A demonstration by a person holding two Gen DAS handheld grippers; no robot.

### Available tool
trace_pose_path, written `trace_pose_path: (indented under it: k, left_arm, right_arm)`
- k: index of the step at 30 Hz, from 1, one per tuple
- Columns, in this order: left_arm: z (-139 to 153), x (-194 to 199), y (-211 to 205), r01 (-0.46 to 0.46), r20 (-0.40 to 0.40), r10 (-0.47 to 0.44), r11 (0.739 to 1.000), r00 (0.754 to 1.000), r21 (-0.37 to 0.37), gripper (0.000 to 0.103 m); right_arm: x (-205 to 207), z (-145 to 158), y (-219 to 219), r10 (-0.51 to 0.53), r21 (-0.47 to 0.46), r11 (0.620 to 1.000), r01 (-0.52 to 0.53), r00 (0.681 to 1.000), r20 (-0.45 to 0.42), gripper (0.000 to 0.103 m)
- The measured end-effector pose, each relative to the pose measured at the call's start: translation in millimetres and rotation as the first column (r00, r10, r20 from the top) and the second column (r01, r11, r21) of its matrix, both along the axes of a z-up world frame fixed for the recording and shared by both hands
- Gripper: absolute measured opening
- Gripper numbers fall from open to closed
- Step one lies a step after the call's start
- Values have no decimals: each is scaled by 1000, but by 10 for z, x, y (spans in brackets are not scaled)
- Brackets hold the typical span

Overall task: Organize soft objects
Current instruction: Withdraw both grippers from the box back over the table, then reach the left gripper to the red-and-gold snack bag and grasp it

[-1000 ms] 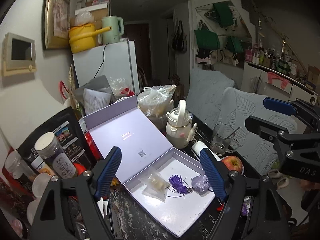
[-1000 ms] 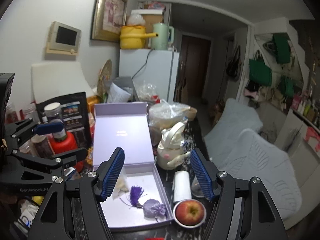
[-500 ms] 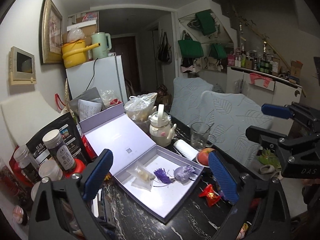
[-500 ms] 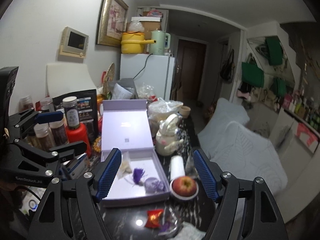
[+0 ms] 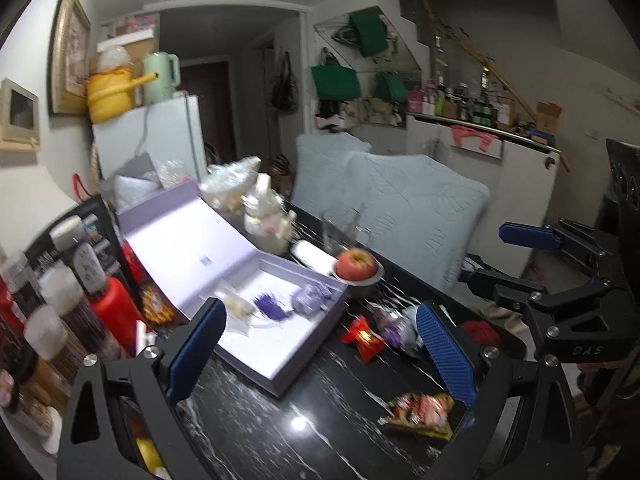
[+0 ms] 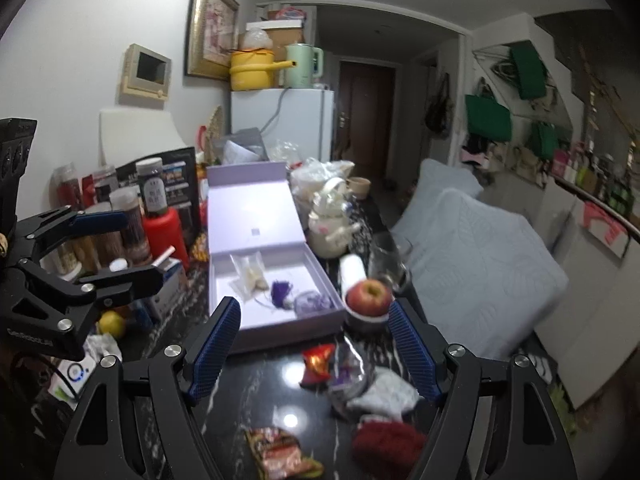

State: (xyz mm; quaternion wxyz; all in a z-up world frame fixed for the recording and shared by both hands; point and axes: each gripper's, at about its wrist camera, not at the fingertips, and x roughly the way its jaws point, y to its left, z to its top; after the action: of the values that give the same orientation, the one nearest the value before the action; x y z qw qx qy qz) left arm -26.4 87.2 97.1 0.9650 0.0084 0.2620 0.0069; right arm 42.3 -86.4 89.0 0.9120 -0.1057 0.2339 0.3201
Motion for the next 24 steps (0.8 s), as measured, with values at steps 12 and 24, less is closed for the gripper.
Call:
trace_pose_path:
  k: [12, 24]
  left_arm:
    - [-544, -120, -293, 148, -137, -161, 984, 978, -99, 98]
    - [-1259, -84, -527, 197, -271, -254, 955, 928, -221, 98]
  right_arm:
    - [-415, -503, -370, -106, -8, 994, 106, 991, -81, 79]
    - [-557, -1136, -747, -207, -19, 978, 208, 959, -195, 81]
